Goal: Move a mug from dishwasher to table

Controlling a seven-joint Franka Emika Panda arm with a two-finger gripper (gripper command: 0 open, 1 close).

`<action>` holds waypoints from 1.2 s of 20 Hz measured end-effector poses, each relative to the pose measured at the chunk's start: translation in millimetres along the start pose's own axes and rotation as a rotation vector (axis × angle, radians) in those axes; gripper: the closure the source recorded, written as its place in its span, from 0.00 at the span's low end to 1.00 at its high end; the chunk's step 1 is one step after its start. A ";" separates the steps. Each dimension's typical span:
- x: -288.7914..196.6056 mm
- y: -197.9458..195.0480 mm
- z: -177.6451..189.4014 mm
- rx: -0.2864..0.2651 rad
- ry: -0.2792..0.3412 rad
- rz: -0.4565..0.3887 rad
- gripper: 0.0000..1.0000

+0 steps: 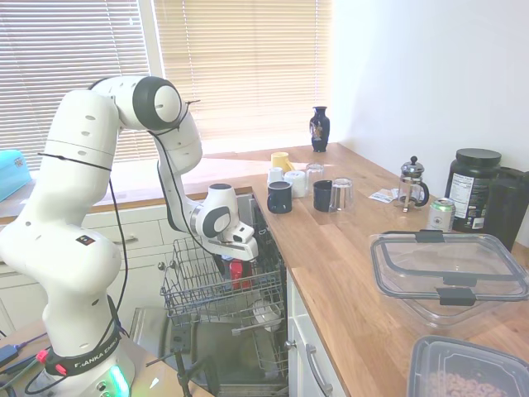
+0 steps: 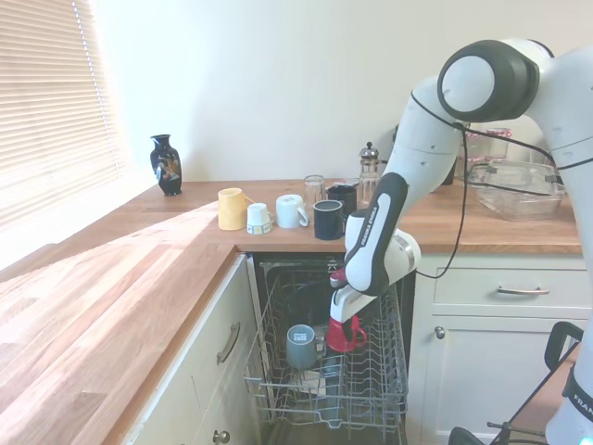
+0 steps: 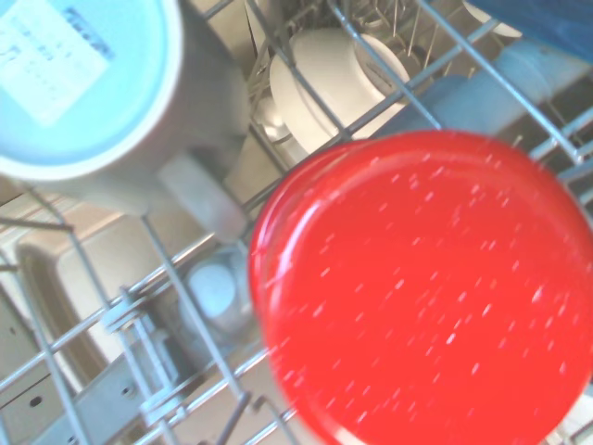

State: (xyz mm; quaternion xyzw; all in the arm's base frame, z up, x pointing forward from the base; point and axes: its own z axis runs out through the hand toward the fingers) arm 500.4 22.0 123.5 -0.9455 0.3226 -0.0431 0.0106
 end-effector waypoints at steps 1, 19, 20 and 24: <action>3.3 0.4 1.6 0.002 0.000 -0.002 0.00; 24.2 -13.0 34.0 0.027 -0.007 -0.045 0.00; 24.4 -13.9 35.1 0.028 -0.008 -0.047 1.00; 24.0 -14.9 37.6 0.023 -0.017 -0.048 1.00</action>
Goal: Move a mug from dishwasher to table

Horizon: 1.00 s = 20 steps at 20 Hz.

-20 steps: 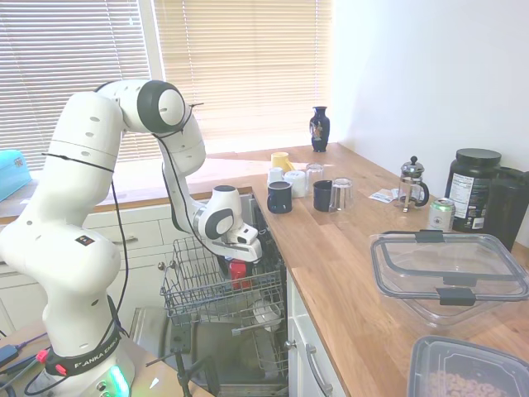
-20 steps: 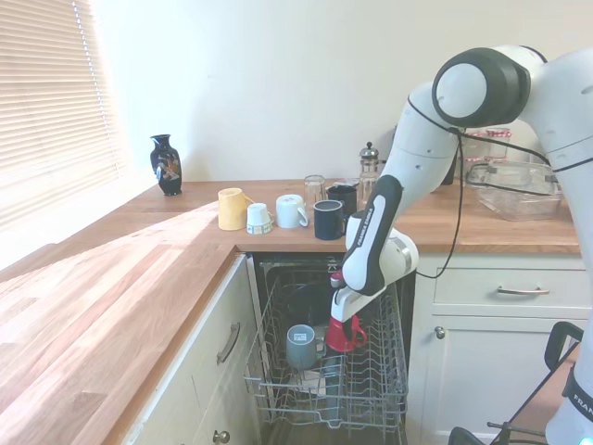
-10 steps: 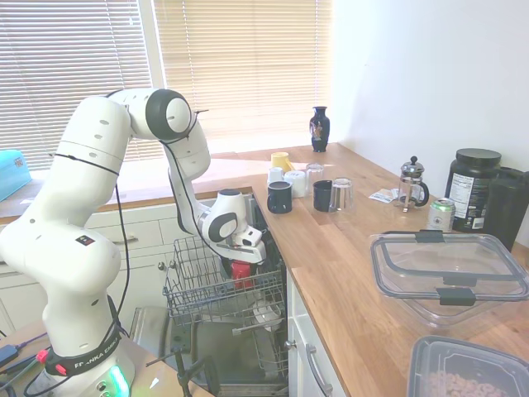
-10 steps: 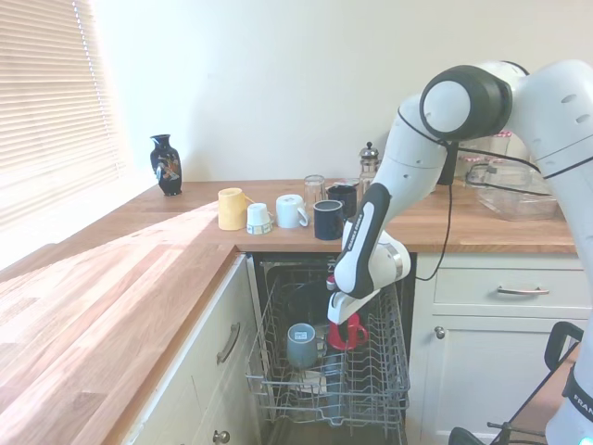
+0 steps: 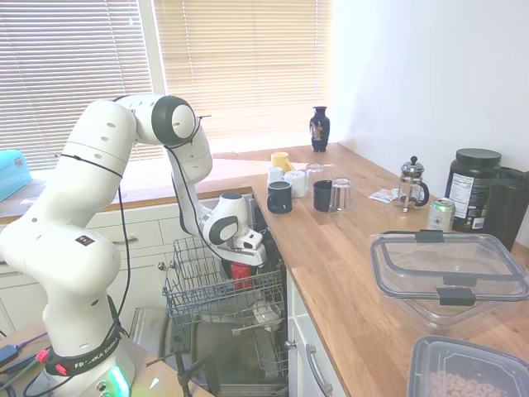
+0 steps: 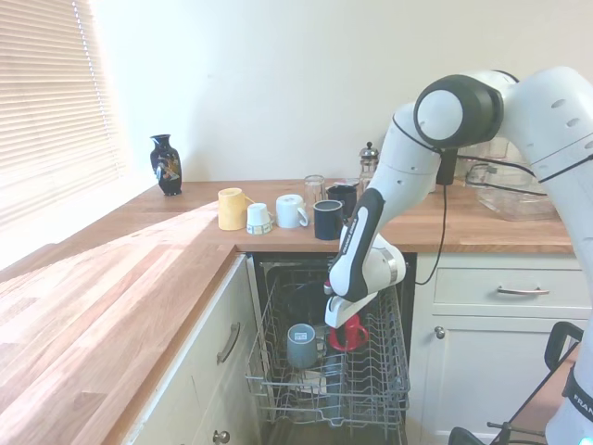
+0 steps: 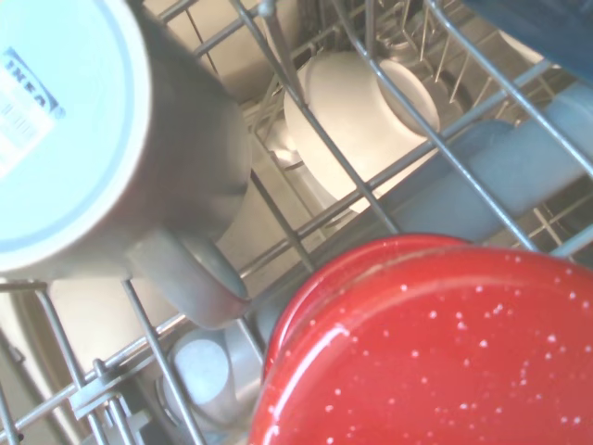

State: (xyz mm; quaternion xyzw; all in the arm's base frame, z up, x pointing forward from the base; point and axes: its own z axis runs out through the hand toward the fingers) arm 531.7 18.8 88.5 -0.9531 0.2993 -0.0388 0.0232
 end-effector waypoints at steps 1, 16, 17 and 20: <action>0.0 -0.3 0.5 -0.002 -0.003 0.000 1.00; -3.5 0.7 12.6 -0.041 -0.062 -0.009 1.00; -3.1 0.7 13.2 -0.043 -0.066 -0.009 1.00; -3.1 2.0 14.3 -0.048 -0.072 -0.007 1.00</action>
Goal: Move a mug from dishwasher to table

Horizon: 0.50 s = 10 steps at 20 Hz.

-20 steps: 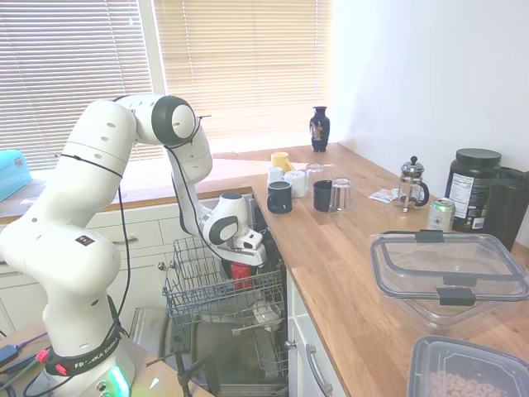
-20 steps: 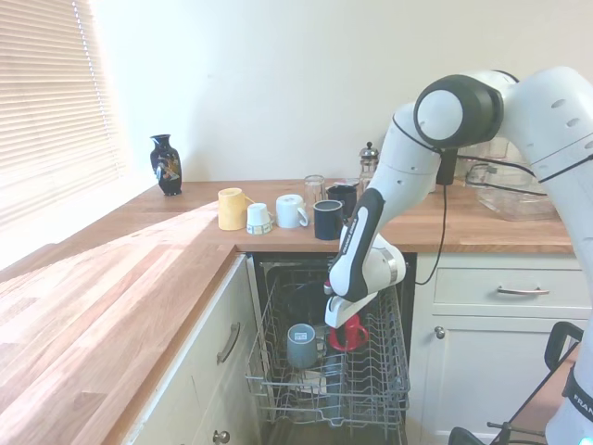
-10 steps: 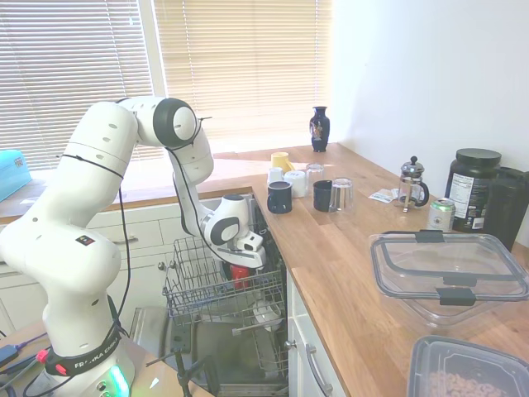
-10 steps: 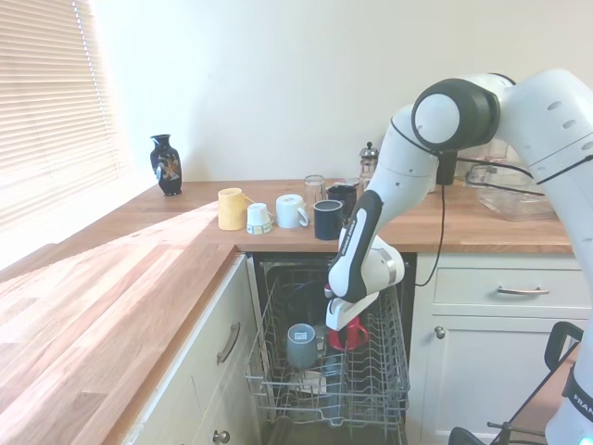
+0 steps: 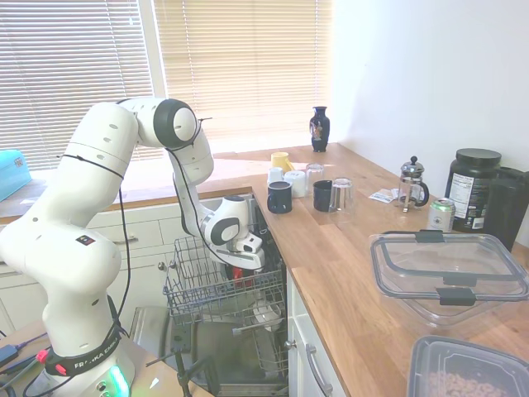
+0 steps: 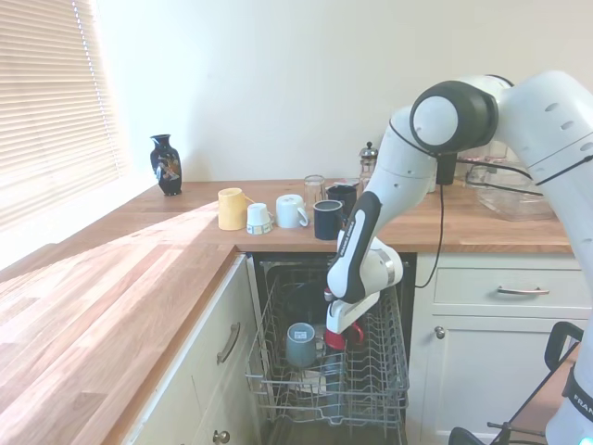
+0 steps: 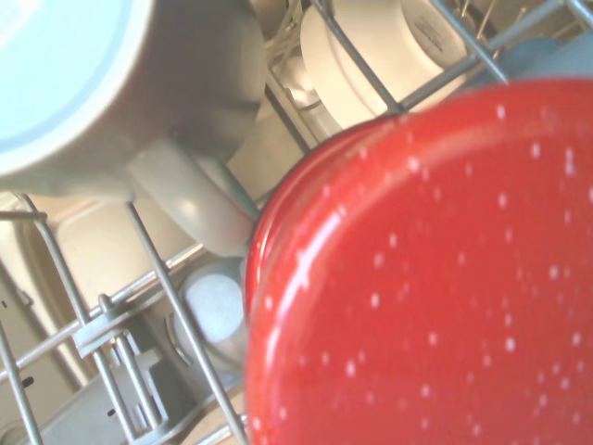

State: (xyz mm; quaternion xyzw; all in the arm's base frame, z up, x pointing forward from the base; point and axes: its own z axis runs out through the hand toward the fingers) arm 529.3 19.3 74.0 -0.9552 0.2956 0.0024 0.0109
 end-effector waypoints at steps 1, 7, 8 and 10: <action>0.1 0.3 0.1 -0.001 -0.001 0.000 1.00; 2.0 0.3 -1.5 -0.013 0.003 -0.004 1.00; 2.4 0.0 -1.8 -0.016 0.004 -0.005 1.00; 2.6 -0.2 -2.2 -0.021 0.009 -0.006 1.00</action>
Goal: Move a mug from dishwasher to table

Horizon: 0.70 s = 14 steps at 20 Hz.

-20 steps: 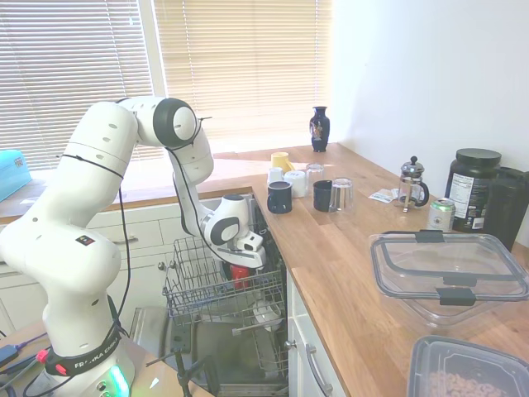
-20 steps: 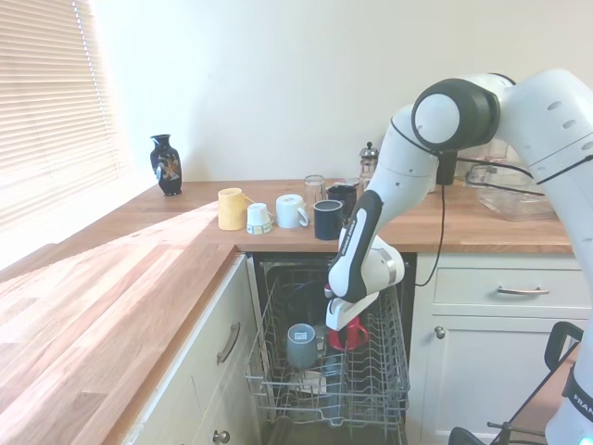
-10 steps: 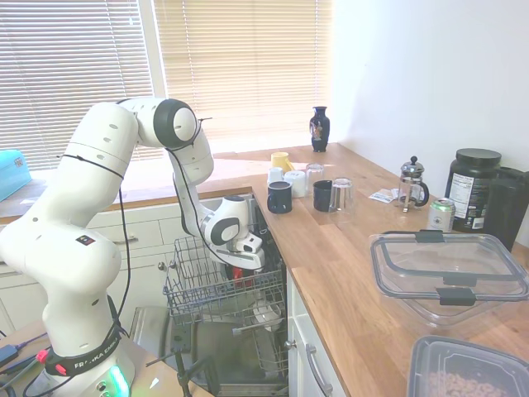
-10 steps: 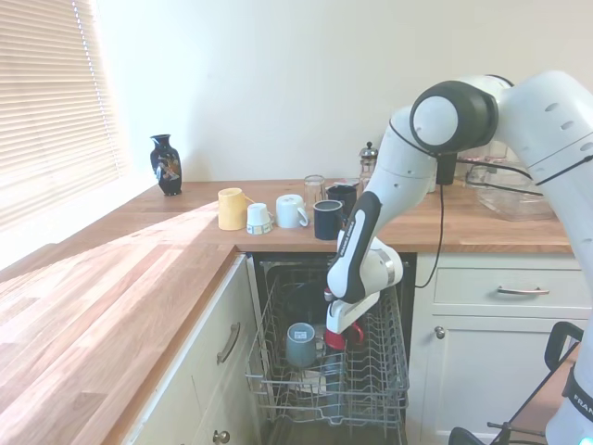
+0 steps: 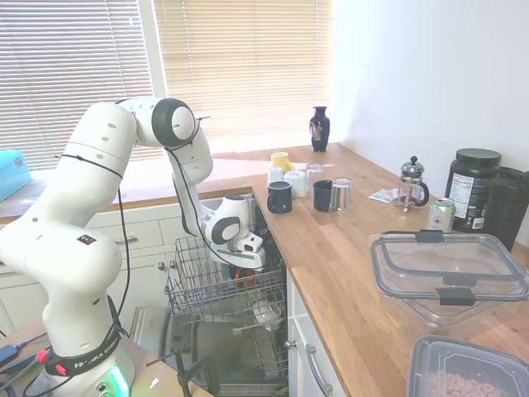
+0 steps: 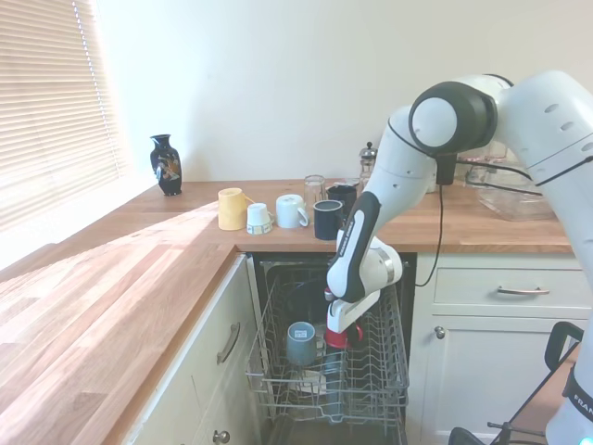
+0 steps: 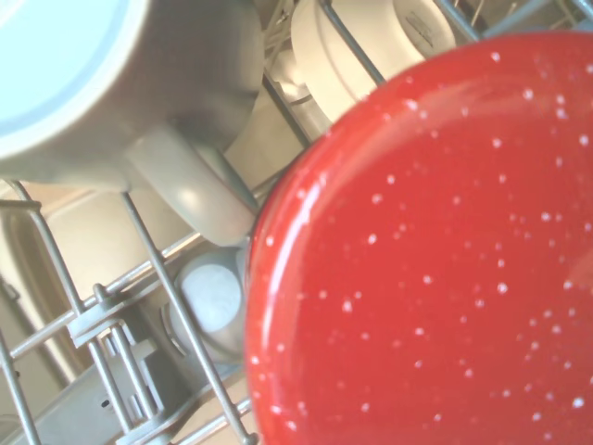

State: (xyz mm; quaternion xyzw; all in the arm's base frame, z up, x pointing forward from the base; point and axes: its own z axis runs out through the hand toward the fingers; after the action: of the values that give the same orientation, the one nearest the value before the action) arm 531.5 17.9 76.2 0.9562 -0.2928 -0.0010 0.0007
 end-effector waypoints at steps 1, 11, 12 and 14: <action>0.2 0.1 -0.2 -0.003 0.003 0.000 1.00; -17.6 -12.4 -23.9 -0.045 0.098 -0.020 1.00; -21.4 -12.9 -32.0 -0.045 0.111 -0.023 1.00; -28.0 -12.2 -49.4 -0.045 0.133 -0.028 1.00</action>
State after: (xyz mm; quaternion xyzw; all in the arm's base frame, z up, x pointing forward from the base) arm 515.3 43.8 125.7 0.9578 -0.2787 0.0560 0.0417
